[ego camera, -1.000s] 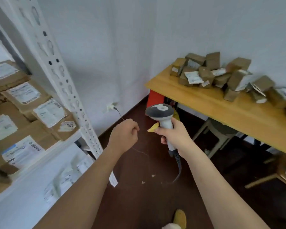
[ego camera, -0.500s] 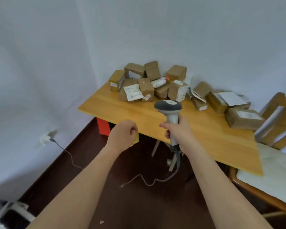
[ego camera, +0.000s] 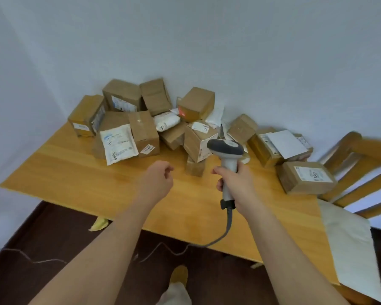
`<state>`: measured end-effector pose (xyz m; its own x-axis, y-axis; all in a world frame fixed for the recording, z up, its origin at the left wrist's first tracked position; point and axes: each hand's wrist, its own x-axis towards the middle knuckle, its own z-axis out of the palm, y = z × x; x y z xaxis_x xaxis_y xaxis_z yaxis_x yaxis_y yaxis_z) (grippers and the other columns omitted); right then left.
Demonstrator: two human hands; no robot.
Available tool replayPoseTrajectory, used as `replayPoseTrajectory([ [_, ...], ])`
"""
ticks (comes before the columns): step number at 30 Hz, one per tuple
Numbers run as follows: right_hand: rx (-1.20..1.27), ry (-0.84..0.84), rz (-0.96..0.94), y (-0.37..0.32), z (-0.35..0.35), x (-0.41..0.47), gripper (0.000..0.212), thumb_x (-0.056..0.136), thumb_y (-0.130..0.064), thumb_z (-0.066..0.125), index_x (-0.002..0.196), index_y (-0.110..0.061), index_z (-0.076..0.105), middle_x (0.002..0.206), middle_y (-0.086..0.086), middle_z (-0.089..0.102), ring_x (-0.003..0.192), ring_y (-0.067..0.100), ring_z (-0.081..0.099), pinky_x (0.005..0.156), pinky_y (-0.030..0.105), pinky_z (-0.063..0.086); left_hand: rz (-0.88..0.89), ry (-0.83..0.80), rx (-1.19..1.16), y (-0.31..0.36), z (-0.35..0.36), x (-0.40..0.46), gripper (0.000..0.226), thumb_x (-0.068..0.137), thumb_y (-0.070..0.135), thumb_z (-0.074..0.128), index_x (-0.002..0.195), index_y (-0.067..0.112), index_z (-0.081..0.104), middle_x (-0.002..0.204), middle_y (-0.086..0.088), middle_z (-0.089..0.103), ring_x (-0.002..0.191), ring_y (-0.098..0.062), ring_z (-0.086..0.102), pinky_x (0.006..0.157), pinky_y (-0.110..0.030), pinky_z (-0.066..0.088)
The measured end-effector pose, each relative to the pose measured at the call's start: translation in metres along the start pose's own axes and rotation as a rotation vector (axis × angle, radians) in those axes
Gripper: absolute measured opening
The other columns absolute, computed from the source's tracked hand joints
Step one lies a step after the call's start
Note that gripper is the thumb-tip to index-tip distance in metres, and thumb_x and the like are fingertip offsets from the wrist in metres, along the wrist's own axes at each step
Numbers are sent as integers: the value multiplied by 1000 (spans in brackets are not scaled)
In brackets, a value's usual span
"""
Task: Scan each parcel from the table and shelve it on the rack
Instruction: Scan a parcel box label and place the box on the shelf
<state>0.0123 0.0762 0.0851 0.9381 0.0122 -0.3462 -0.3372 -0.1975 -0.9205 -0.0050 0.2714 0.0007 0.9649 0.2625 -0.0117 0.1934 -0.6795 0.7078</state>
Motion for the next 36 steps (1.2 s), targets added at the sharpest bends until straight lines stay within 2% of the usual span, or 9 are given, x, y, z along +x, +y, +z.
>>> replayPoseTrajectory([
  [3,15,59,34,-9,-12,50,16,88,-9,65,96,-20,56,104,23,68,52,17,49,57,32,49,-24,-32,-114,26,26,61,47,93,20,58,138,17,45,131,-4,45,108,-22,55,90,-29,44],
  [7,37,110,102,-6,-21,95,16,88,-9,65,99,-16,56,106,22,68,50,15,49,53,28,47,-212,-56,-240,59,54,124,75,92,43,59,152,23,18,150,-8,19,131,-28,39,102,-38,37],
  [12,60,108,195,8,-19,131,19,85,-7,66,99,-16,57,98,24,67,48,15,48,54,31,46,-283,-80,-79,74,75,168,64,94,55,46,150,43,18,154,-11,8,133,-43,34,102,-48,38],
  [16,61,99,227,16,-20,150,19,85,-7,66,99,-18,58,91,18,66,49,15,49,60,34,47,-309,-111,-35,74,80,176,86,73,83,51,145,49,18,146,-8,18,126,-44,42,94,-49,43],
  [20,69,77,222,18,-21,154,18,85,-5,65,98,-16,58,88,16,62,48,15,47,58,33,46,-337,-143,-37,71,75,169,96,62,87,58,140,47,19,138,-6,22,122,-42,45,94,-48,47],
  [24,56,18,212,13,-18,153,17,86,-6,65,95,-16,56,91,18,64,49,16,49,58,34,47,-452,-133,-245,68,60,166,89,68,67,72,139,44,23,136,-3,17,119,-30,42,93,-41,50],
  [28,61,-18,196,9,-20,153,17,86,-4,65,95,-15,56,91,15,68,50,16,49,60,34,47,-680,-40,-441,69,49,165,82,74,51,74,137,39,23,138,-5,19,109,-28,42,79,-42,52],
  [32,54,-74,178,5,-14,153,16,86,-2,64,91,-16,57,85,12,65,51,17,48,61,35,47,-1026,67,-879,45,33,159,81,53,47,74,122,29,35,129,-14,50,100,-35,60,61,-47,57],
  [36,5,-152,175,2,-3,149,15,86,-4,64,95,-14,58,84,14,64,48,16,48,61,35,48,-1159,155,-1341,14,29,116,47,82,48,49,116,18,60,106,-13,70,97,-30,64,72,-37,52],
])
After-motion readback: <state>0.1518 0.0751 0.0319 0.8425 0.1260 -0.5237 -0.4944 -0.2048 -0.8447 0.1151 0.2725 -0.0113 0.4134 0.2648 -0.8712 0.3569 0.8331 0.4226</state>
